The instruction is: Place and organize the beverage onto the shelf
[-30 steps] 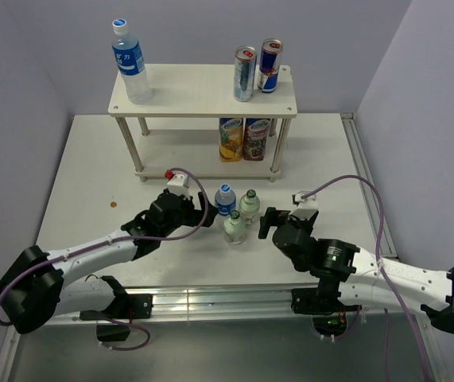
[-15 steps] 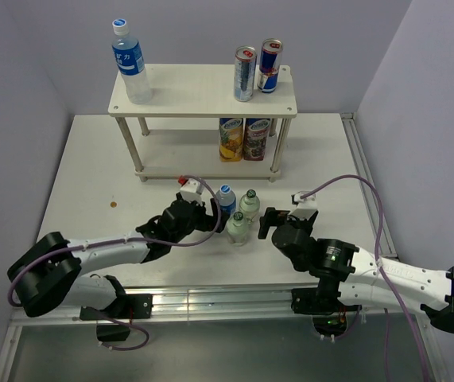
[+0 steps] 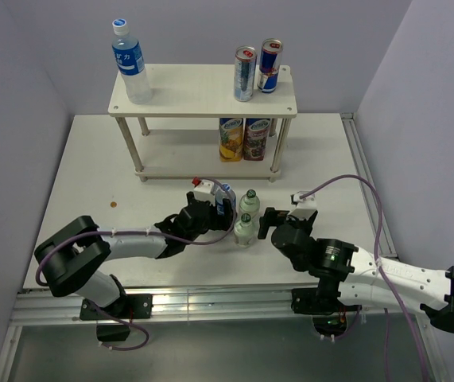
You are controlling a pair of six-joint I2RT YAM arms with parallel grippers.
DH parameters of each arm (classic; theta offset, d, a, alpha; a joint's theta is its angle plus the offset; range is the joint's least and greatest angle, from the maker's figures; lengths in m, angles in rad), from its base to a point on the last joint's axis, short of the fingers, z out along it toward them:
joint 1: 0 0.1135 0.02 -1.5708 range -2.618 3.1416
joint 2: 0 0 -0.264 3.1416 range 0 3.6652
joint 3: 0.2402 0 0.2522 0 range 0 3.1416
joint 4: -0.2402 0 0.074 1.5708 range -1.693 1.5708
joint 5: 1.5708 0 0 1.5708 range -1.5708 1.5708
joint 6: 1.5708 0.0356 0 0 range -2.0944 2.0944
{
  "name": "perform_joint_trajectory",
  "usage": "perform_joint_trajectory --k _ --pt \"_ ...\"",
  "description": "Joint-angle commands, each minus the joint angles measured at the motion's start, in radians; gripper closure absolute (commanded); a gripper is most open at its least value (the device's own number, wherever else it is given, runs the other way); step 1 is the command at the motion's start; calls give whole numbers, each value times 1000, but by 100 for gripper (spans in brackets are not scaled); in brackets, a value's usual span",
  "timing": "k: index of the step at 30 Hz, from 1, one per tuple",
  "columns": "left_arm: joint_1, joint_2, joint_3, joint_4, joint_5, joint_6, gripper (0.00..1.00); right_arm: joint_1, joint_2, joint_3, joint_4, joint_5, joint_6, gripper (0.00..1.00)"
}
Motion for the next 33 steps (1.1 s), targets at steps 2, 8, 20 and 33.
perform_joint_trajectory --k 2,8,20,33 --pt "-20 15 38 133 -105 44 1 4 12 1 38 20 6 1" --pt "-29 63 44 208 -176 90 6 4 20 1 41 20 3 1" --pt "-54 12 188 -43 -338 113 100 4 3 -8 52 14 -3 1" --pt "7 -269 752 -555 -438 341 100 4 14 -14 69 19 -11 1"
